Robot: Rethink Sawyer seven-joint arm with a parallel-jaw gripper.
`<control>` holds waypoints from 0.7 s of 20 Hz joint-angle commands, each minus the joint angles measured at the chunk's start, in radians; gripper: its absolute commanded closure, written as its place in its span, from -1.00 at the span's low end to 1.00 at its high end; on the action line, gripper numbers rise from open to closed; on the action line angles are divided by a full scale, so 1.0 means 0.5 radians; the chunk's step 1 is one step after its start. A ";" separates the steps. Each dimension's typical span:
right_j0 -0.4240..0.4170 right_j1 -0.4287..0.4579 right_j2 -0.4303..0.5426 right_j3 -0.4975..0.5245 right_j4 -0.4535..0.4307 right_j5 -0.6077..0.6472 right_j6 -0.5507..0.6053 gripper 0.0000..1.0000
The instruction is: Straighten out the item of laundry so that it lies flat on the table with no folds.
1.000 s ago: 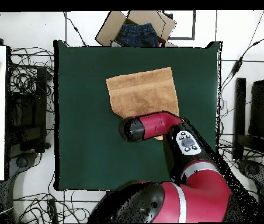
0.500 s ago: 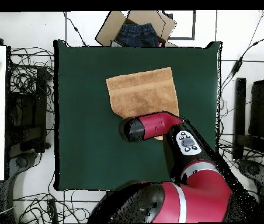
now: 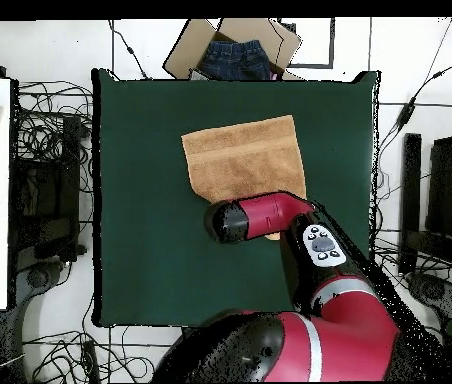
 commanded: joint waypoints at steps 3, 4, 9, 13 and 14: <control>-0.165 0.100 0.056 0.014 -0.036 -0.002 0.021 1.00; -0.172 0.081 0.058 0.028 -0.028 0.013 0.021 1.00; -0.214 -0.039 0.082 0.131 0.009 0.060 0.031 1.00; -0.274 -0.163 0.132 0.247 0.058 0.127 0.006 1.00; -0.288 -0.181 0.143 0.265 0.064 0.140 -0.002 1.00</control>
